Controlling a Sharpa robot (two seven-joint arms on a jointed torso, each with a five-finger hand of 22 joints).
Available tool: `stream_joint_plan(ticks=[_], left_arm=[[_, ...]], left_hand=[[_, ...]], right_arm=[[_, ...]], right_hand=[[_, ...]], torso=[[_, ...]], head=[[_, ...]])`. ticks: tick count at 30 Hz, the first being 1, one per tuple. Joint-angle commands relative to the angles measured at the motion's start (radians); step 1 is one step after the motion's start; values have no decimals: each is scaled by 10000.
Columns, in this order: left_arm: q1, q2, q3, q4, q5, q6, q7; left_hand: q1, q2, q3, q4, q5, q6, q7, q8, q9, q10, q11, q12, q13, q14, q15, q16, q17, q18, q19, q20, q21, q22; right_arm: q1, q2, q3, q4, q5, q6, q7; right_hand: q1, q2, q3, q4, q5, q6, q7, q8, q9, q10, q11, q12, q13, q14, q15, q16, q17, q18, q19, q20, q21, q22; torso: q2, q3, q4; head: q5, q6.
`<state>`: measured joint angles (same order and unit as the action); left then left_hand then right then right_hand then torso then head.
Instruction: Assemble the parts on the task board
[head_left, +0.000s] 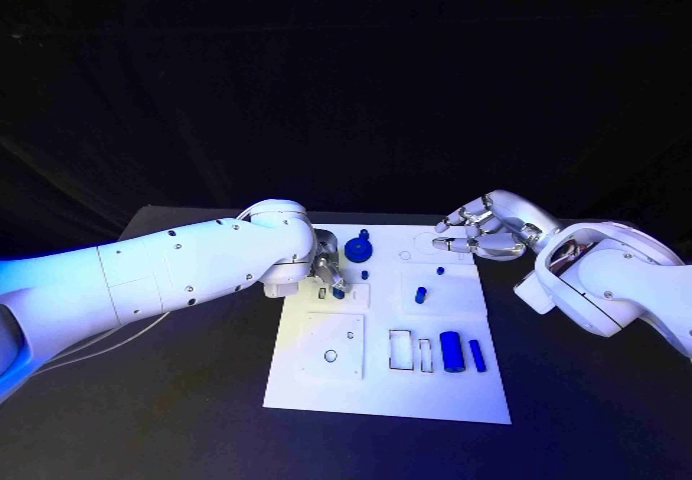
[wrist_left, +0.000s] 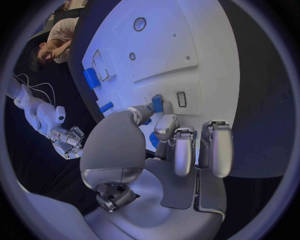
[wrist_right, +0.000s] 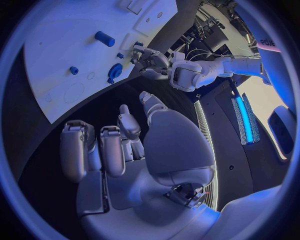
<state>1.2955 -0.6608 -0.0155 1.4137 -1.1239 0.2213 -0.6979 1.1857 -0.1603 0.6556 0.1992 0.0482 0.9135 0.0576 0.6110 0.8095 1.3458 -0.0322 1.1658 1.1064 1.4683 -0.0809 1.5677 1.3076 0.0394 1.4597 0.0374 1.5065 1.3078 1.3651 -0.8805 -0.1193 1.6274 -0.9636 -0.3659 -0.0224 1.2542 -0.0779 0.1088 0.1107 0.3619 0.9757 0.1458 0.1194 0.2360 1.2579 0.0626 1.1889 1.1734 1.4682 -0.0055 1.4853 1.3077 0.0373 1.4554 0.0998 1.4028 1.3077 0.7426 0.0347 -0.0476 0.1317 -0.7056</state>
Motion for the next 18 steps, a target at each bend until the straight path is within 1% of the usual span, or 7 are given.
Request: stream_joint_plan(ticks=[1,6,13,18], left_arm=[[-70,59,-58,-33,-13,282,-924],[-72,76,-62,-58,-19,306,-929],[-73,87,-63,-69,-21,427,-955],[-74,99,-64,-93,-31,466,-980]], left_hand=[[-122,-2,482,-596,35,322,-311,41,178,41,-69,74,26,1025,-77,31,2632,-79,173,-43,36,1322],[-267,74,113,-438,35,373,-338,48,240,57,-92,132,66,1025,-98,31,2632,-84,189,-58,43,1345],[-366,107,-252,-297,35,445,-367,61,297,80,-114,195,113,1025,-117,31,2632,-96,226,-70,64,1397],[-441,155,-597,-156,36,493,-387,67,345,107,-131,261,165,1025,-135,31,2632,-111,275,-83,93,1463]], right_arm=[[-6,-5,0,23,-44,134,80],[-6,-7,0,27,-44,137,84],[-6,5,0,8,-44,155,85],[-6,21,0,1,-47,157,79]], right_hand=[[-45,65,-47,-1,68,-49,-16,50,9,-64,-19,-66,-9,622,-58,-57,935,101,-82,-18,-31,1304],[-45,65,-47,-1,68,-49,-16,50,9,-64,-19,-66,-9,622,-58,-57,935,101,-82,-18,-31,1304],[-56,62,-62,12,66,-48,-17,54,10,-75,-19,-79,-23,608,-58,-91,874,118,-124,-18,-92,1259],[-61,60,-68,17,65,-47,-17,55,11,-80,-19,-86,-30,606,-58,-96,865,127,-149,-18,-128,1232]], torso=[[-2,1,6],[-2,1,5],[-6,0,4],[-1,1,18]], head=[[-6,-10],[-14,-18],[-19,-43],[-23,-37]])
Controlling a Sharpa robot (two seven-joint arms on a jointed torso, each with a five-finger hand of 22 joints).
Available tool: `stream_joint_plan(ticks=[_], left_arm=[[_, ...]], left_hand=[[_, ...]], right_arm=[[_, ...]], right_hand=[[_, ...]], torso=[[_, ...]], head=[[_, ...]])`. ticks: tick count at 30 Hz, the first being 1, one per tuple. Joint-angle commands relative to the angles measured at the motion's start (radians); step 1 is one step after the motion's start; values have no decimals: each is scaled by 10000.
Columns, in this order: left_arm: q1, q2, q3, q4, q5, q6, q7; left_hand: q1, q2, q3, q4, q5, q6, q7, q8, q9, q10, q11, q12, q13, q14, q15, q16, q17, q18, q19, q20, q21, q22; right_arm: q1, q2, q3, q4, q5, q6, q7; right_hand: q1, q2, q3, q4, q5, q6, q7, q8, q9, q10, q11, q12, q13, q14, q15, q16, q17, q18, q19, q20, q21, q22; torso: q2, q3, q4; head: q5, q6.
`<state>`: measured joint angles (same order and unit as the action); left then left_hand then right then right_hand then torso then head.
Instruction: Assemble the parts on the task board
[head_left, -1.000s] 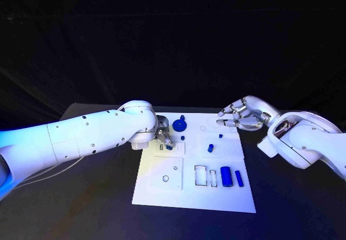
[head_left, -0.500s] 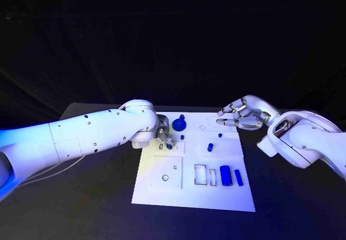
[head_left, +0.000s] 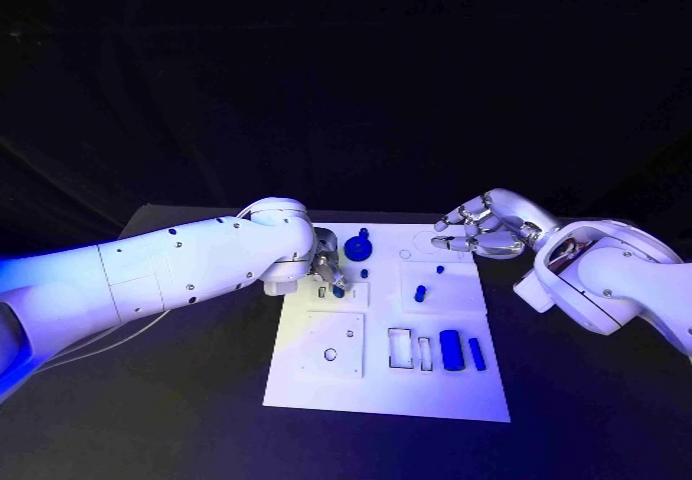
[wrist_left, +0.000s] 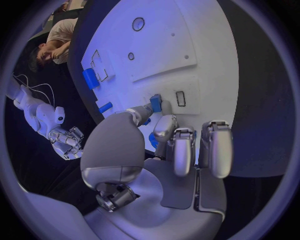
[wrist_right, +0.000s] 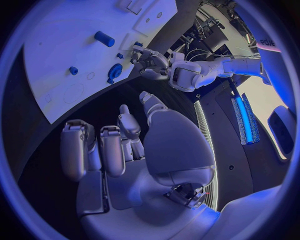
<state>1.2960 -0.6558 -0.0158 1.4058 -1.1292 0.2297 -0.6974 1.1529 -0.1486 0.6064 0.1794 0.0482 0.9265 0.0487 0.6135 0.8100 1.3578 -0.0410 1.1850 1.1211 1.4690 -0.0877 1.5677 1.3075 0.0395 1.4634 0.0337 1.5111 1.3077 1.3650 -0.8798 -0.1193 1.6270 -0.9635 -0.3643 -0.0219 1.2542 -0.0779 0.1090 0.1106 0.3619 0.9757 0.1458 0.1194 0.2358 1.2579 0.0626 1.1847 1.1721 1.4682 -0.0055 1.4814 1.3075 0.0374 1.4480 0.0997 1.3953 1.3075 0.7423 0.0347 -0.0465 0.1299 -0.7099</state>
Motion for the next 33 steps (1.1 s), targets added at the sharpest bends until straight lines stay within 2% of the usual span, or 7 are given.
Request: stream_joint_plan(ticks=[1,12,24,33], left_arm=[[-79,51,-61,-21,16,393,-987],[-80,62,-64,-79,-5,448,-1008],[-83,79,-68,-141,-21,494,-1019],[-83,36,-67,-159,-93,423,-1028]], left_hand=[[-125,49,-158,68,35,368,-300,41,346,-12,-44,77,23,1018,-68,31,2633,-113,243,-48,50,1472],[-304,115,-1156,493,33,441,-311,25,446,7,-55,178,85,1018,-78,31,2633,-131,300,-69,83,1553],[-267,171,-1694,661,34,477,-318,10,495,18,-60,227,114,1018,-86,31,2633,-139,325,-78,96,1590],[-487,133,-2598,1022,31,543,-312,18,562,46,-53,297,152,1018,-81,31,2633,-154,373,-89,125,1657]], right_arm=[[-6,16,0,5,-52,137,70],[-6,7,1,11,-76,102,47],[-6,4,1,16,-87,79,44],[-5,-11,1,18,-88,65,36]], right_hand=[[-61,60,-69,19,65,-47,-16,55,12,-80,-19,-44,-16,606,-58,-57,868,127,-75,-18,-53,1234],[-63,61,-74,23,67,-46,-17,58,13,-89,-19,-54,-26,602,-58,-67,852,135,-95,-18,-82,1212],[-67,59,-82,29,68,-46,-18,60,14,-97,-19,-63,-35,600,-58,-70,848,138,-103,-18,-94,1204],[-94,52,-113,56,67,-49,-18,64,14,-110,-19,-77,-49,593,-58,-88,822,141,-111,-18,-111,1194]], torso=[[1,2,8],[0,-1,-13],[-1,0,-4],[-5,-1,-6]], head=[[-3,5],[0,-12],[-1,-6],[6,22]])
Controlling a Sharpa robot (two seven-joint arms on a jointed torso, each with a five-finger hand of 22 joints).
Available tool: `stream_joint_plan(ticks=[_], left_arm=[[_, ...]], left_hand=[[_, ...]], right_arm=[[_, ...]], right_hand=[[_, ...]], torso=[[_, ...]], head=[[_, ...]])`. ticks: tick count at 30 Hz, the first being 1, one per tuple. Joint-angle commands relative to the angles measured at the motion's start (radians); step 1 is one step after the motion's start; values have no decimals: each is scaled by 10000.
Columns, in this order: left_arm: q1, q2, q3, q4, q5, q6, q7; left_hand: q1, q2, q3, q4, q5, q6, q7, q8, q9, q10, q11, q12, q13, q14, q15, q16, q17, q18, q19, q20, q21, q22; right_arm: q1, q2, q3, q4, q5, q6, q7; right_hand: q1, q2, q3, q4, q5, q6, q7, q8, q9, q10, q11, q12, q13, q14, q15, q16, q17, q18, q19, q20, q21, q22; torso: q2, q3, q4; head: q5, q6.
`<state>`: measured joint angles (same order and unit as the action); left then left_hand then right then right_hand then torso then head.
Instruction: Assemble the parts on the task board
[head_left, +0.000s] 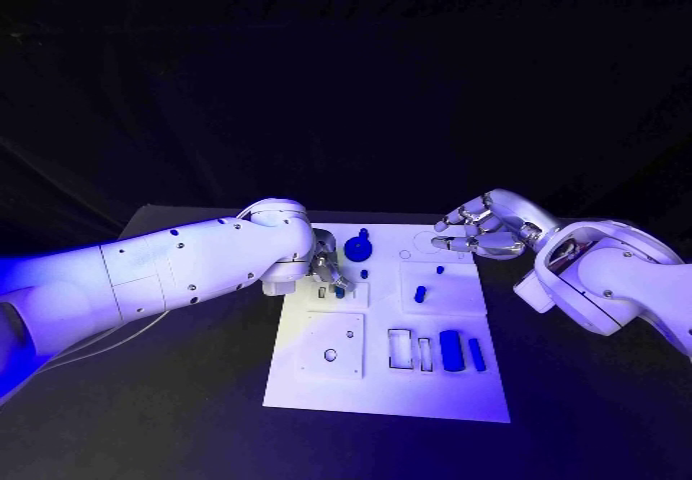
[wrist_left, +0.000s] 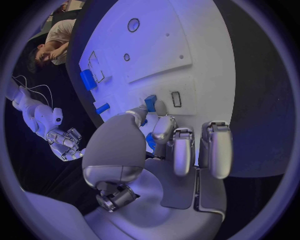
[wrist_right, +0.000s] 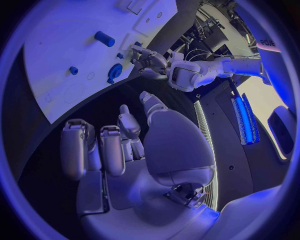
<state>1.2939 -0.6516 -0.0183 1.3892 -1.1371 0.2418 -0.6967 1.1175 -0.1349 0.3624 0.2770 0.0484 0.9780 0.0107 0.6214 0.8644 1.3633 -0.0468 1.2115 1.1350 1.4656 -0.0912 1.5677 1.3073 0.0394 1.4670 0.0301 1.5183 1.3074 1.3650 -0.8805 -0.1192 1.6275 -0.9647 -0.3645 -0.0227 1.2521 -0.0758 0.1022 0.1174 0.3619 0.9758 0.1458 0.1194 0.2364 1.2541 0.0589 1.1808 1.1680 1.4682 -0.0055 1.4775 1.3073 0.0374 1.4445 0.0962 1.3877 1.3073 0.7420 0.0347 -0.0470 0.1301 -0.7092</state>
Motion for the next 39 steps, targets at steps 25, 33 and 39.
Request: stream_joint_plan(ticks=[25,33,39], left_arm=[[-44,-377,241,558,92,-236,-927],[6,-559,392,724,231,-405,-937],[207,-845,484,836,250,-213,-985]], left_hand=[[-415,356,-1697,139,34,-42,81,-191,70,-116,16,-45,-133,1052,-45,31,2635,-133,284,-69,7,1590],[-451,441,-2005,144,33,-137,124,-269,62,-256,55,-203,-325,1052,-14,31,2635,-97,182,-63,-71,1446],[-275,468,-2208,111,37,-184,148,-327,52,-356,79,-313,-462,1052,8,31,2635,-66,91,-51,-143,1319]], right_arm=[[-7,8,0,-110,-66,33,63],[-20,24,0,-147,-56,17,71],[-23,13,0,-153,-53,15,64]], right_hand=[[-111,24,-93,30,70,-57,-20,70,10,-74,19,-40,-13,578,-59,-85,768,153,-109,17,-91,1160],[-121,25,-105,42,76,-59,-20,71,10,-80,19,-46,-19,575,-59,-94,756,161,-130,17,-122,1138],[-121,25,-105,42,76,-59,-20,71,10,-80,19,-46,-19,575,-59,-94,756,161,-130,17,-122,1138]], torso=[[0,-4,7],[2,0,-2],[1,2,11]], head=[[16,114],[29,158],[26,194]])
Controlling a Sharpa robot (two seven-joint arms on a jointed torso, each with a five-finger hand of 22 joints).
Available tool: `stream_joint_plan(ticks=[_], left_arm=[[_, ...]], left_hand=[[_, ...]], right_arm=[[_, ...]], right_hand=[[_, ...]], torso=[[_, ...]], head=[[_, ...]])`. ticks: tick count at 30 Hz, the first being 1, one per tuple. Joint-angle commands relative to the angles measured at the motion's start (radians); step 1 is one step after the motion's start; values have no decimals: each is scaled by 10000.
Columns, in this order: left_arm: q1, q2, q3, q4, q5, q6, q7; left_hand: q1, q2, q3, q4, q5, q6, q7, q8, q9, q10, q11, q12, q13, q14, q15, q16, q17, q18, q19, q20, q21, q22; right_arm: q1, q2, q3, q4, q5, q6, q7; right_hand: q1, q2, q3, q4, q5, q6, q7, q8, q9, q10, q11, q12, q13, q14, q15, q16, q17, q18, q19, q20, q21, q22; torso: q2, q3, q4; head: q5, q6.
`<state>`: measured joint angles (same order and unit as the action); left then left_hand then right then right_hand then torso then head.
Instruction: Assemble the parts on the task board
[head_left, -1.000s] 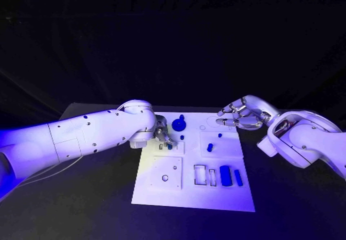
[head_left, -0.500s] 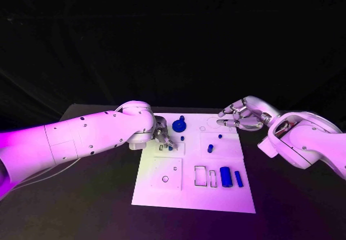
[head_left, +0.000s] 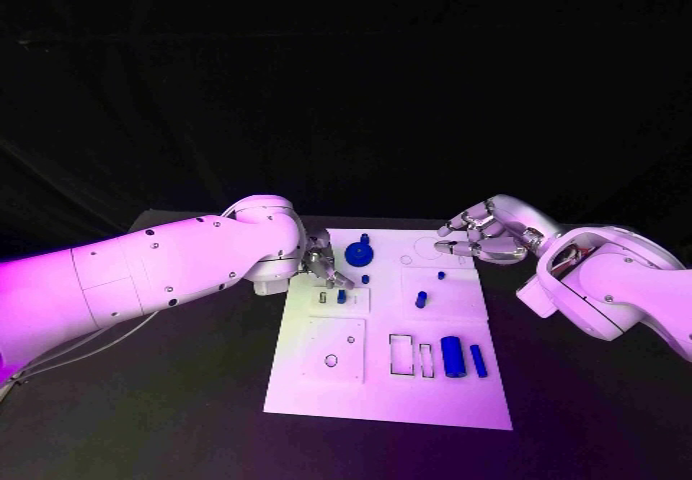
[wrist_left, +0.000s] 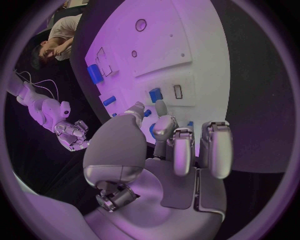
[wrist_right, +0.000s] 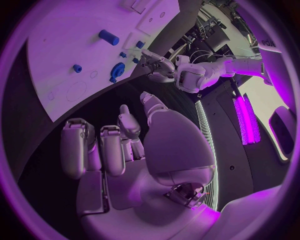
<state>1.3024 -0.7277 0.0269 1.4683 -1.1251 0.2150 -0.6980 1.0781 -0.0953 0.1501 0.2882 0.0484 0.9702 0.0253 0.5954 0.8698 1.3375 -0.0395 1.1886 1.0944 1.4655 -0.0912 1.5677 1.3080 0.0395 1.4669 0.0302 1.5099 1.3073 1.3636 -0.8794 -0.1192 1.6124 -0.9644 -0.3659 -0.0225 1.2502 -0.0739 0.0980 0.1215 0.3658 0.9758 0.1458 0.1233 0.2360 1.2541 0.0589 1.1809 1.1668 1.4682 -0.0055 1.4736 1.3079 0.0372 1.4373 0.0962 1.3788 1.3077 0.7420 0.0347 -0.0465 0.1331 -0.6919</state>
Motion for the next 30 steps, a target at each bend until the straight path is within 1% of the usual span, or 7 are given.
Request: stream_joint_plan(ticks=[1,5,9,16,22,24,30], left_arm=[[169,-113,39,28,140,56,-966],[384,-162,56,-252,179,-138,-789],[492,-56,61,-728,222,-424,-482],[544,216,55,-1426,46,-552,-221],[552,397,43,-1782,-152,-520,-138],[552,469,34,-1912,-266,-463,-128],[539,697,-19,-2262,-533,-308,-97]], left_hand=[[219,103,-106,-12,37,-143,18,-110,-24,-146,17,-143,-127,1053,14,31,2628,-52,48,-47,-94,1260],[754,325,-115,10,41,-468,232,-679,-454,-561,197,-648,-692,1053,158,31,2628,42,-240,16,-327,863],[917,364,-215,25,38,-564,418,-1239,-1040,-710,354,-825,-925,1053,297,31,2628,61,-294,118,-394,779],[817,362,-396,43,36,-581,523,-1603,-1496,-781,445,-896,-1057,1053,374,31,2628,80,-339,188,-450,705],[684,347,-554,48,35,-548,560,-1740,-1710,-774,482,-856,-1045,1053,408,31,2628,83,-344,222,-463,694],[640,329,-619,48,35,-527,566,-1766,-1765,-783,488,-857,-1057,1053,415,31,2628,83,-342,230,-465,695],[530,293,-802,47,34,-486,577,-1821,-1890,-805,501,-855,-1083,1053,428,31,2628,84,-341,247,-469,697]], right_arm=[[-9,0,-1,-4,-56,29,61],[-9,7,-1,-12,-55,20,65],[-10,18,-1,-21,-55,12,75],[-10,16,-1,-12,-55,7,83],[-11,10,-1,-7,-55,4,82],[-11,6,-1,-2,-55,2,81],[-11,4,-1,9,-55,-1,84]], right_hand=[[-103,6,-64,1,37,-59,-20,33,15,-80,19,-47,-7,575,-59,-55,751,162,-58,16,-32,1133],[-108,6,-71,7,39,-61,-21,34,15,-74,19,-39,0,574,-60,-57,748,161,-55,16,-29,1137],[-108,6,-71,7,39,-61,-21,34,15,-74,19,-39,0,574,-60,-57,748,161,-55,16,-29,1137],[-108,6,-71,7,39,-61,-21,34,15,-74,19,-39,0,574,-60,-57,748,161,-55,16,-29,1137],[-108,6,-71,7,39,-61,-21,34,15,-74,19,-39,0,574,-60,-57,748,161,-55,16,-29,1137],[-108,6,-71,7,39,-61,-21,34,15,-74,19,-39,0,574,-60,-57,748,161,-55,16,-29,1137],[-108,6,-71,7,39,-61,-21,34,15,-74,19,-39,0,574,-60,-57,748,161,-55,16,-29,1137]], torso=[[0,1,9],[-2,0,20],[0,-8,5],[41,-11,-14],[36,-14,-6],[18,-2,-2],[30,-15,-3]], head=[[-12,31],[-24,96],[-48,160],[-56,221],[-88,184],[-80,159],[-46,128]])
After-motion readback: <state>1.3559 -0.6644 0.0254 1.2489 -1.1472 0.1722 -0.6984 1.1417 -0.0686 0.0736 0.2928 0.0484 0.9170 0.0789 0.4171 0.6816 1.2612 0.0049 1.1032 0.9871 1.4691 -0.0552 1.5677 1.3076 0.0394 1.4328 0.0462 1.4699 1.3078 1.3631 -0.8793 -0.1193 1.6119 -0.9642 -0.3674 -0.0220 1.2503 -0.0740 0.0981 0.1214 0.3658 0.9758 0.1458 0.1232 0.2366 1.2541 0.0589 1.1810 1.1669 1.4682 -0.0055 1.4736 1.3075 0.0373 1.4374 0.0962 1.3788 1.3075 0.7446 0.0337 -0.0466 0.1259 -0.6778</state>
